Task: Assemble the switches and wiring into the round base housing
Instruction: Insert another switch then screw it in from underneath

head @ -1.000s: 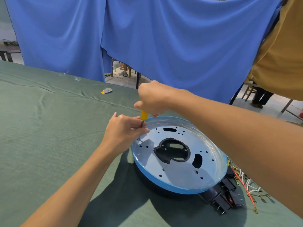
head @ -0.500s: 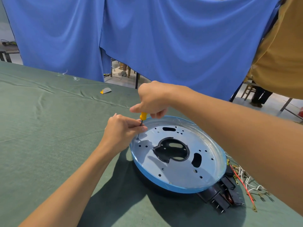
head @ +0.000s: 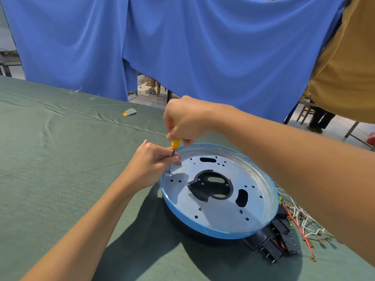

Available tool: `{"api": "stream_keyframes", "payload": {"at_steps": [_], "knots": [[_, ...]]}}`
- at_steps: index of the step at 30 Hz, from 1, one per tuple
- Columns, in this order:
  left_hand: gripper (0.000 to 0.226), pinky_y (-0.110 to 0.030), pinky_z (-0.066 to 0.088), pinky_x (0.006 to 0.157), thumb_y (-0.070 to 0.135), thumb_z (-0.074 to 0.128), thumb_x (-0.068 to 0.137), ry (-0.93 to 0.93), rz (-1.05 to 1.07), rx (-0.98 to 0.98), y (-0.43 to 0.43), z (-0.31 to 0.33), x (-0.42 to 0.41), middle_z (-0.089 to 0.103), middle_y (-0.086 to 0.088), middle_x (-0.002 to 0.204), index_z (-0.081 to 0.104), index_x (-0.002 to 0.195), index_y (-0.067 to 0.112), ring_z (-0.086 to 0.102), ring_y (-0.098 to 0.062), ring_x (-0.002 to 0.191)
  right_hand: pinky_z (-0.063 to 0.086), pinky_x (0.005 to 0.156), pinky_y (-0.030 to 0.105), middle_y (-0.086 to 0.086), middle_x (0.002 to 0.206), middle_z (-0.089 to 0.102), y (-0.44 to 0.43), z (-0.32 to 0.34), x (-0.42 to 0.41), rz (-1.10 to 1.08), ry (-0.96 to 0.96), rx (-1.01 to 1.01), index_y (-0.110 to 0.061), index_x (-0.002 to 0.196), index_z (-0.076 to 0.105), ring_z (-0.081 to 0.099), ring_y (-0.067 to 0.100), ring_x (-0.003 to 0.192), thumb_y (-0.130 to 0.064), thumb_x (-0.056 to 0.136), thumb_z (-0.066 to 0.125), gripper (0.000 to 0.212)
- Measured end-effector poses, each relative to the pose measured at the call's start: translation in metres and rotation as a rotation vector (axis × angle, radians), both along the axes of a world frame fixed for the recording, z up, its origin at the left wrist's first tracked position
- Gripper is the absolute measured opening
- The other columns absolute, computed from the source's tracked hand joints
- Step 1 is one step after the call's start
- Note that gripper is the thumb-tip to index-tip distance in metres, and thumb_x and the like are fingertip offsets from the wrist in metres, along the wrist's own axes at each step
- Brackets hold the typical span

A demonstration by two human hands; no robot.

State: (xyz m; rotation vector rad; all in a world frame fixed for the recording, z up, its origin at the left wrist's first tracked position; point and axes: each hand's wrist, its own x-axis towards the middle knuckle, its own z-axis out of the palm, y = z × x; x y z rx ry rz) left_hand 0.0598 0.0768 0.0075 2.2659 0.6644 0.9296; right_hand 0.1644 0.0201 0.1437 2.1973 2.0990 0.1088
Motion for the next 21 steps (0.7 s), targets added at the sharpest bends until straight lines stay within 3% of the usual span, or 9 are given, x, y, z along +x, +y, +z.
{"api": "stream_keyframes", "payload": {"at_steps": [2,4,6,9,11,15,17,19,21], "knots": [[0.011,-0.014,0.01,0.105,0.017,0.069,0.091,0.006,0.003,0.012,-0.002,-0.001,0.001,0.075,0.017,0.09,0.08,0.09,0.017,0.064,0.002,0.096,0.055,0.051,0.028,0.008,0.057,0.06,0.002,-0.007,0.001,-0.01,-0.001,0.029,-0.011,0.07,0.051,0.062,0.014,0.045,-0.018,0.096,0.052,0.027],[0.008,-0.001,0.03,0.09,0.015,0.077,0.083,-0.072,0.047,-0.034,-0.002,-0.004,0.001,0.075,0.017,0.084,0.08,0.085,0.022,0.065,0.009,0.087,0.05,0.049,0.026,0.009,0.054,0.056,0.003,-0.012,0.001,-0.028,0.012,0.048,-0.01,0.064,0.043,0.06,0.02,0.041,-0.022,0.1,0.049,0.038],[0.011,-0.006,0.044,0.075,0.015,0.083,0.075,-0.127,0.087,-0.092,-0.001,-0.005,0.001,0.074,0.018,0.078,0.079,0.079,0.026,0.063,0.016,0.078,0.047,0.049,0.024,0.008,0.055,0.055,0.003,-0.011,0.0,-0.048,0.032,0.049,-0.01,0.064,0.044,0.057,0.018,0.038,-0.032,0.1,0.05,0.043],[0.006,-0.012,0.023,0.101,0.016,0.075,0.084,-0.051,0.055,-0.027,0.001,-0.003,0.0,0.076,0.009,0.089,0.081,0.084,0.018,0.063,0.01,0.092,0.047,0.048,0.019,0.001,0.057,0.059,0.002,-0.003,0.0,-0.045,0.073,-0.047,-0.01,0.077,0.06,0.065,0.013,0.045,-0.037,0.092,0.062,0.031],[0.013,-0.024,0.008,0.11,0.016,0.068,0.091,0.004,0.009,-0.018,0.001,0.0,-0.001,0.074,0.018,0.089,0.08,0.087,0.016,0.065,0.001,0.1,0.046,0.048,0.016,-0.007,0.048,0.061,0.001,-0.002,0.002,-0.025,0.081,-0.079,-0.011,0.084,0.067,0.069,0.012,0.055,-0.027,0.089,0.068,0.017],[0.007,-0.028,0.017,0.113,0.017,0.073,0.086,-0.024,0.059,-0.007,-0.002,-0.002,0.0,0.076,0.01,0.09,0.08,0.087,0.015,0.067,-0.004,0.095,0.048,0.051,0.021,-0.002,0.044,0.063,0.002,-0.007,0.002,-0.081,0.086,-0.027,-0.011,0.066,0.057,0.058,0.013,0.041,-0.029,0.091,0.06,0.031],[0.005,-0.039,0.046,0.095,0.019,0.081,0.078,-0.093,0.102,-0.074,-0.002,-0.003,0.001,0.076,-0.002,0.076,0.08,0.078,0.015,0.061,-0.024,0.07,0.049,0.049,0.021,-0.001,0.047,0.065,0.001,-0.007,0.001,-0.109,0.087,-0.06,-0.011,0.067,0.056,0.056,0.011,0.036,-0.032,0.093,0.056,0.034],[0.006,-0.045,0.049,0.071,0.022,0.081,0.078,-0.082,0.113,-0.114,-0.001,-0.002,0.001,0.069,-0.018,0.073,0.08,0.075,0.017,0.039,-0.023,0.064,0.055,0.055,0.023,0.0,0.058,0.07,-0.001,-0.002,0.001,-0.101,0.115,-0.09,-0.01,0.074,0.058,0.062,0.011,0.04,-0.035,0.094,0.057,0.033],[0.005,-0.044,0.048,0.071,0.023,0.078,0.082,-0.06,0.082,-0.125,0.001,-0.002,0.0,0.072,-0.011,0.072,0.081,0.079,0.022,0.043,-0.022,0.065,0.056,0.054,0.021,0.0,0.066,0.068,-0.002,0.001,0.001,-0.05,0.109,-0.043,-0.01,0.084,0.064,0.067,0.011,0.049,-0.031,0.091,0.064,0.023]]}}
